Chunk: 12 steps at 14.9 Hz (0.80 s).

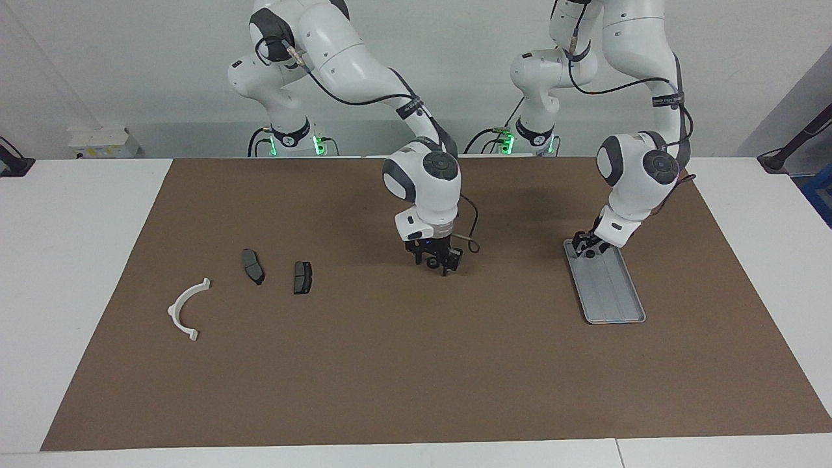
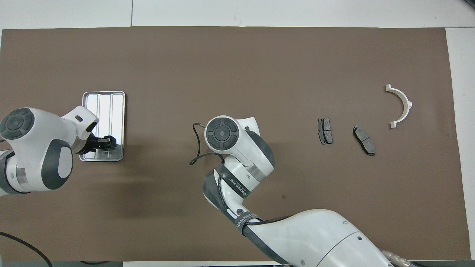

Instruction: Place bearing gear from tray to pile

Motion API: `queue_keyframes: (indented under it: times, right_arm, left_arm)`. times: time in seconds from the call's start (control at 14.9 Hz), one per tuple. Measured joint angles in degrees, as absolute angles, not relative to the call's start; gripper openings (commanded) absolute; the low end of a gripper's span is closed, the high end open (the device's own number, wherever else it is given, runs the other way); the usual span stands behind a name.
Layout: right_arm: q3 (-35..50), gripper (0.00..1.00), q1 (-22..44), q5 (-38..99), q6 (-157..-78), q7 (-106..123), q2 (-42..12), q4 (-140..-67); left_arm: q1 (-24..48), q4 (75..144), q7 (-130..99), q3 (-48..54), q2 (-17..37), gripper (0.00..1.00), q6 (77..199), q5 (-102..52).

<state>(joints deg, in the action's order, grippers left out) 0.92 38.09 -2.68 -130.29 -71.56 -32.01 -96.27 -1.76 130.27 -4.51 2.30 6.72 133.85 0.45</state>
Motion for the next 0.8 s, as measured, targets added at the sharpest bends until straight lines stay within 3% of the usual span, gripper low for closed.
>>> queue_keyframes:
  times: [0.2, 0.27, 0.47, 0.67, 0.8]
  right_arm:
    - [1.03, 0.37, 38.15, -1.18, -129.23, -70.94, -31.94, -95.87]
    - [1.07, 0.28, 38.15, -1.14, -129.10, -70.94, -31.84, -95.74]
    - [1.13, 0.00, 38.15, -1.08, -128.92, -70.94, -31.45, -95.54]
    - [1.14, 0.00, 38.14, -1.08, -128.85, -70.94, -31.56, -95.59]
    - [1.13, 0.00, 38.11, -1.08, -128.80, -70.86, -31.58, -95.50]
  left_arm:
    - [-1.75, 130.40, -4.51, 2.33, 7.11, 0.60, 134.21, 0.45]
    - [-1.75, 130.39, -4.51, 2.34, 7.17, 0.57, 134.30, 0.45]
    - [-1.75, 130.36, -4.51, 2.41, 7.14, 0.36, 134.40, 0.34]
    - [-1.74, 130.29, -4.51, 2.67, 7.02, 0.30, 134.44, 0.19]
    - [-1.74, 130.26, -4.51, 2.76, 6.97, 0.19, 134.43, 0.15]
